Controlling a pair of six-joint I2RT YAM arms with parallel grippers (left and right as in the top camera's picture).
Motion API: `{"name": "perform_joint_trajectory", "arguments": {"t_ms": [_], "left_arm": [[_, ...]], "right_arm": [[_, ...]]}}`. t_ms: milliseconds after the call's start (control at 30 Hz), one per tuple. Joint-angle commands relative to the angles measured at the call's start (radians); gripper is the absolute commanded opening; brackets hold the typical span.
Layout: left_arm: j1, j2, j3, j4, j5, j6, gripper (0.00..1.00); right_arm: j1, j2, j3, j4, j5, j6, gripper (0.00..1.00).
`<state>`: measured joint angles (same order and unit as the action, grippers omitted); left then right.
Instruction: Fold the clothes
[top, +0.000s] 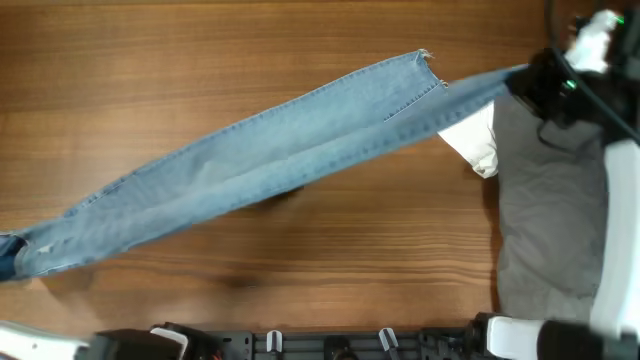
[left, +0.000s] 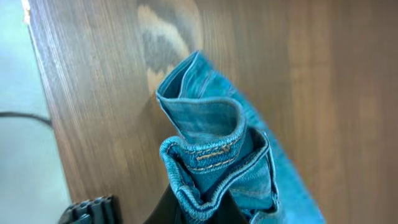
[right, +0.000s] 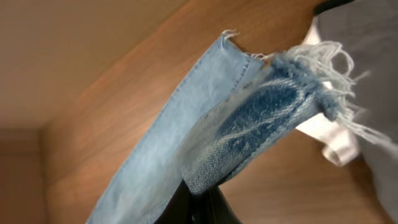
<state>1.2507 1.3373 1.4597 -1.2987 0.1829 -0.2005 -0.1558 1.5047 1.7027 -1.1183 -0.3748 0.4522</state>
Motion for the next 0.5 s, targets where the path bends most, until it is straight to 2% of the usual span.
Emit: {"name": "perform_joint_trajectory", "arguments": {"t_ms": [0, 200, 333, 467], "left_arm": [[-0.089, 0.105, 0.027, -0.013, -0.176, -0.017, 0.04], [-0.174, 0.216, 0.026, -0.034, -0.290, -0.017, 0.07], [-0.174, 0.244, 0.025, -0.039, -0.309, -0.018, 0.09], [-0.176, 0.256, 0.025, -0.034, -0.289, -0.026, 0.12]], "right_arm": [[0.051, 0.163, 0.019, 0.122, 0.060, 0.014, 0.04], [0.101, 0.407, 0.019, 0.299, 0.065, 0.029, 0.04], [0.101, 0.461, 0.019, 0.241, 0.168, 0.113, 0.04], [0.103, 0.466, 0.019, 0.247, 0.207, 0.107, 0.04]]}}
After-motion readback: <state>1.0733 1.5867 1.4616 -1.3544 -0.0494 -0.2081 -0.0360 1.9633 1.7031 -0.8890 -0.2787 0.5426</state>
